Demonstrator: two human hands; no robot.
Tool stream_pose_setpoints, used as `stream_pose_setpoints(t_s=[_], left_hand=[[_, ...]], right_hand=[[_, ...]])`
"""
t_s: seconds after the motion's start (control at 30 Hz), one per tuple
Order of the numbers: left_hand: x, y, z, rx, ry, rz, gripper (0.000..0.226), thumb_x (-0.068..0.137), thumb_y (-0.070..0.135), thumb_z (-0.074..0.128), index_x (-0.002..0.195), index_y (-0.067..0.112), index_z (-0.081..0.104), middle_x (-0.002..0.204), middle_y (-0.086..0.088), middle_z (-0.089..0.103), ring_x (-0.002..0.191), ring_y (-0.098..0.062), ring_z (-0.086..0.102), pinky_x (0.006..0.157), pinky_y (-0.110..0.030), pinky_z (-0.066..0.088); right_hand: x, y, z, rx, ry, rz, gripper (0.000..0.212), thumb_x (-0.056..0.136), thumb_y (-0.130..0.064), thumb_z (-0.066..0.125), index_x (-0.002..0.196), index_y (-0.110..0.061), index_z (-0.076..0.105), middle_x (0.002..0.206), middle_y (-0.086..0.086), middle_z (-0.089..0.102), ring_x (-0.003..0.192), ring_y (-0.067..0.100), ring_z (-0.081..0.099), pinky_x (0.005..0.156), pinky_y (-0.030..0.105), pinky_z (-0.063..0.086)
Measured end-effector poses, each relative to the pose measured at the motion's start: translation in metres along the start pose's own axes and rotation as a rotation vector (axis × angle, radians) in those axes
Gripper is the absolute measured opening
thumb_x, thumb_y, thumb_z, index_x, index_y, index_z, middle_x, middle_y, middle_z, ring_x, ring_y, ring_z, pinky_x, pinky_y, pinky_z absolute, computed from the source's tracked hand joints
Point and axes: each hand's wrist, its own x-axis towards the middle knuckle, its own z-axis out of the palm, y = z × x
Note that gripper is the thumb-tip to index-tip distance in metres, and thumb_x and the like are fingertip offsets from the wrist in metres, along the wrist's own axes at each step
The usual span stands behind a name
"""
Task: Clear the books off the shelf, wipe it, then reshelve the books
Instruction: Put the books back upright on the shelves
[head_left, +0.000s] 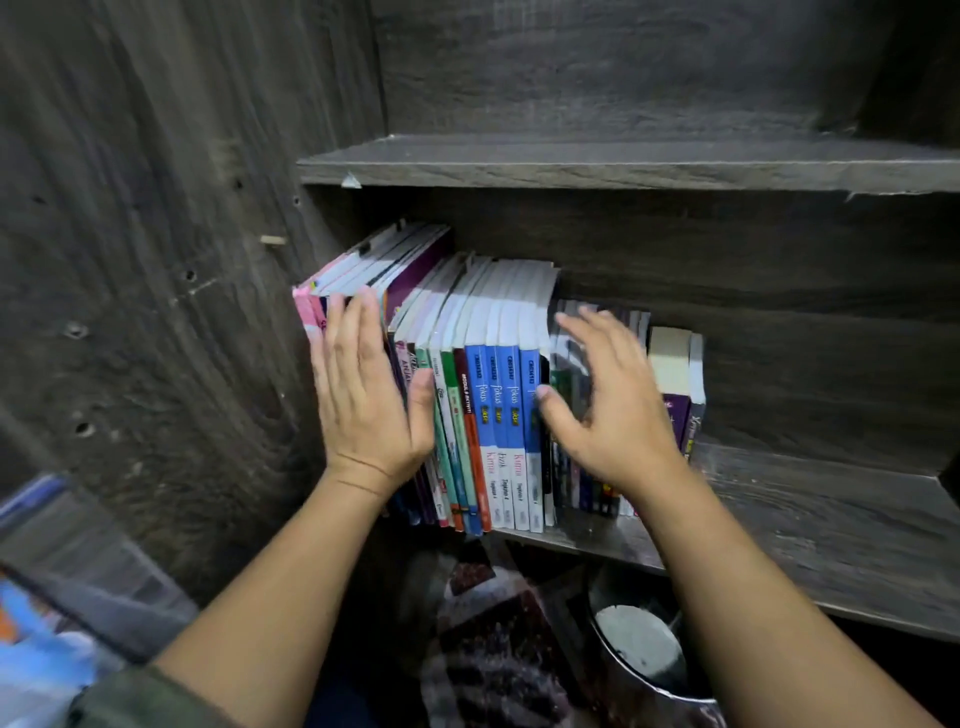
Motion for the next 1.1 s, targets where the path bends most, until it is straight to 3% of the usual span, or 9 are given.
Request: stream_pose_setpoints(t_s=[0.13,0.3,0.5,0.57,0.63,0.67,0.77,0.93,1.1], left_hand=[[0.001,-0.016,-0.007,0.026,-0.134,0.048,0.081,0.092,0.046,0.05,0.15,-0.001,0.018,0.156,-0.016,0.019,0.148,-0.03,0.008,0.12,-0.049,0.011],[0.003,-0.018,-0.006,0.042,-0.153,0.026,0.088,0.088,0.052,0.053,0.15,0.002,0.016,0.154,-0.011,0.018,0.148,-0.03,0.007,0.118,-0.055,0.016],[-0.014,-0.009,0.002,0.104,-0.163,-0.085,0.093,0.094,0.052,0.042,0.149,-0.008,-0.003,0.158,-0.026,-0.006,0.147,-0.035,-0.01,0.121,-0.049,0.003],[-0.019,-0.011,0.005,0.076,-0.175,-0.113,0.096,0.093,0.056,0.038,0.148,-0.01,-0.004,0.157,-0.022,-0.015,0.147,-0.034,-0.013,0.121,-0.05,0.002],[-0.021,-0.02,0.01,0.071,-0.186,-0.068,0.099,0.091,0.064,0.029,0.148,-0.01,-0.005,0.156,-0.017,-0.021,0.147,-0.034,-0.014,0.121,-0.048,-0.001],[-0.023,-0.026,0.013,0.073,-0.186,-0.045,0.101,0.091,0.069,0.022,0.148,-0.009,-0.008,0.156,-0.016,-0.024,0.147,-0.034,-0.015,0.12,-0.047,-0.004],[-0.028,-0.036,0.025,0.077,-0.163,-0.002,0.102,0.087,0.076,0.014,0.147,0.002,-0.021,0.155,-0.012,-0.03,0.146,-0.033,-0.018,0.12,-0.046,-0.007],[-0.031,-0.039,0.038,0.074,-0.079,-0.001,0.103,0.084,0.079,0.014,0.148,0.008,-0.025,0.156,-0.009,-0.03,0.146,-0.03,-0.019,0.119,-0.045,-0.007],[-0.031,-0.039,0.041,0.068,-0.025,0.004,0.093,0.09,0.071,0.012,0.149,0.007,-0.021,0.157,-0.009,-0.027,0.147,-0.029,-0.016,0.12,-0.046,-0.005]], right_hand=[[0.005,-0.013,0.004,0.056,-0.153,-0.055,0.065,0.089,-0.033,0.056,0.148,-0.028,0.029,0.156,-0.007,0.024,0.142,0.01,0.024,0.116,0.042,0.027],[0.027,-0.025,-0.007,0.025,-0.138,-0.039,0.05,0.092,-0.03,0.034,0.139,-0.02,0.047,0.153,0.0,0.036,0.144,0.014,0.022,0.119,0.04,0.018],[0.089,-0.057,0.009,-0.228,-0.403,-0.081,0.05,0.101,-0.032,0.029,0.147,-0.013,0.037,0.151,0.01,0.037,0.139,0.023,0.033,0.111,0.032,0.027],[0.11,-0.067,0.014,-0.194,-0.55,0.019,0.047,0.101,-0.033,0.031,0.139,-0.011,0.046,0.141,0.013,0.048,0.126,0.025,0.046,0.101,0.032,0.035],[0.125,-0.07,0.017,-0.064,-0.613,0.165,0.04,0.1,-0.037,0.032,0.122,-0.014,0.057,0.106,0.007,0.062,0.092,0.019,0.056,0.083,0.031,0.037],[0.129,-0.069,0.018,-0.05,-0.608,0.195,0.039,0.1,-0.039,0.031,0.119,-0.016,0.056,0.103,0.006,0.061,0.087,0.017,0.054,0.081,0.031,0.034],[0.137,-0.069,0.023,-0.241,-0.554,0.154,0.048,0.1,-0.04,0.026,0.132,-0.014,0.051,0.134,0.015,0.053,0.109,0.027,0.053,0.082,0.031,0.034],[0.141,-0.074,0.028,-0.392,-0.501,0.093,0.049,0.1,-0.039,0.029,0.14,-0.016,0.044,0.132,0.016,0.054,0.092,0.026,0.051,0.076,0.03,0.035],[0.137,-0.079,0.024,-0.472,-0.5,-0.009,0.038,0.101,-0.026,0.031,0.114,-0.007,0.061,0.121,0.017,0.058,0.085,0.024,0.047,0.074,0.028,0.034]])
